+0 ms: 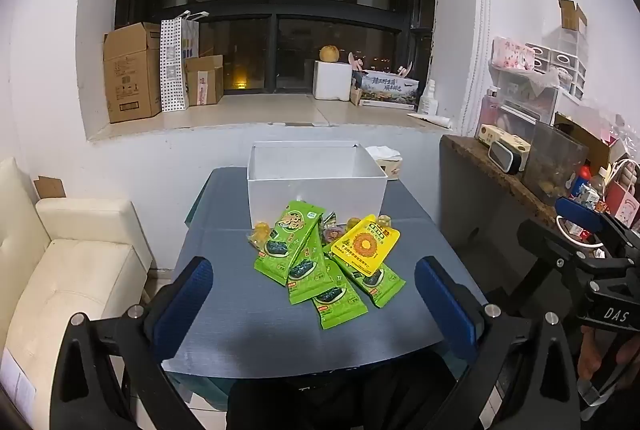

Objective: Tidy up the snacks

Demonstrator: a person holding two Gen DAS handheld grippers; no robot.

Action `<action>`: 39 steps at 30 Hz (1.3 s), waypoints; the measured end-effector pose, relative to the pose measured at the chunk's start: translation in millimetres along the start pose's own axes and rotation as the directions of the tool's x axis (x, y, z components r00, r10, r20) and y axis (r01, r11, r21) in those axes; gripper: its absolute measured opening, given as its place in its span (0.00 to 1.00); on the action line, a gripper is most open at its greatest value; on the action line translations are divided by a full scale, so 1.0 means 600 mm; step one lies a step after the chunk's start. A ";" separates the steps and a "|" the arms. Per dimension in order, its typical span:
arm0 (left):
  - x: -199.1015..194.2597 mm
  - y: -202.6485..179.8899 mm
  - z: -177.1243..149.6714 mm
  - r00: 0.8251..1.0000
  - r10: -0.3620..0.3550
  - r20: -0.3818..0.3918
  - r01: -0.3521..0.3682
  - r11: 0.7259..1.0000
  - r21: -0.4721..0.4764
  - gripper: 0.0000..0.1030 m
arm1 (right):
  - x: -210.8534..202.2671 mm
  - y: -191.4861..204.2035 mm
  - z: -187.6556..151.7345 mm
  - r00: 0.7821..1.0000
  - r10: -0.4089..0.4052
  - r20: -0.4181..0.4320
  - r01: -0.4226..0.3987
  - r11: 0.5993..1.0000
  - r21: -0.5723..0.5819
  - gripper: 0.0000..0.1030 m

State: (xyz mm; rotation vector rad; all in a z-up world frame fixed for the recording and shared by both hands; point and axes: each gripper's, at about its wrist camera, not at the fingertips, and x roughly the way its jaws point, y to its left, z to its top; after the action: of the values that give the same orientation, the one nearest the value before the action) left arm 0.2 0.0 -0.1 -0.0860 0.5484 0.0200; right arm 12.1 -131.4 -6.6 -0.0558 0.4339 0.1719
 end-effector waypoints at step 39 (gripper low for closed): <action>0.001 0.000 0.008 1.000 0.003 0.007 -0.003 1.000 -0.019 1.00 | -0.010 0.006 0.001 1.000 0.010 0.009 -0.010 1.000 0.002 1.00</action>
State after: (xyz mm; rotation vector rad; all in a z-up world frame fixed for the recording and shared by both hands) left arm 3.0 0.3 3.7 -0.1031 0.5411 0.0285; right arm 6.2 -128.6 -3.5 -0.0509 0.4251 0.1814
